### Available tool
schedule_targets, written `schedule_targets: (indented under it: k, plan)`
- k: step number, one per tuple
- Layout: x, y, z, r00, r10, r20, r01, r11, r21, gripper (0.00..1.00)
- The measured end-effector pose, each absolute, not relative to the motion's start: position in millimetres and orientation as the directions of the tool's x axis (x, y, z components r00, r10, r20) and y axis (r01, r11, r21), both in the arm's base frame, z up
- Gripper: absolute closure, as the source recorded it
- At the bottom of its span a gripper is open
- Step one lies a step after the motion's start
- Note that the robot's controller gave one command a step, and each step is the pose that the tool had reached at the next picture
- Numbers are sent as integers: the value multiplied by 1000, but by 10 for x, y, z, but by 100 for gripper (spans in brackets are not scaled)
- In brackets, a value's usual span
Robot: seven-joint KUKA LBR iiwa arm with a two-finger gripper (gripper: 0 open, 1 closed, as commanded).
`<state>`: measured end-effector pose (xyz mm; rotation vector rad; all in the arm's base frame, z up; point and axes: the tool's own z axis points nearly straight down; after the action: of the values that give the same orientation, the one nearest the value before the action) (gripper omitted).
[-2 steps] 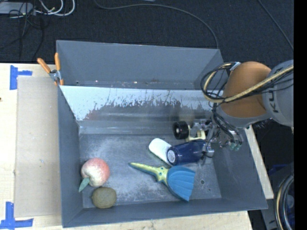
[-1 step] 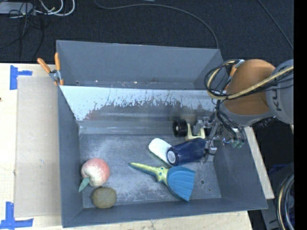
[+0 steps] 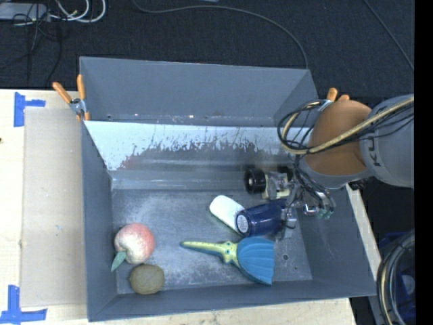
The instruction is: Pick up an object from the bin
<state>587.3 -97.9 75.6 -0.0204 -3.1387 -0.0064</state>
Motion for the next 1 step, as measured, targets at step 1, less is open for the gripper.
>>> schedule_targets:
  k: [1]
  plan:
    - [5971,-948,761,-1000,-4,4,-4,1000,3,100]
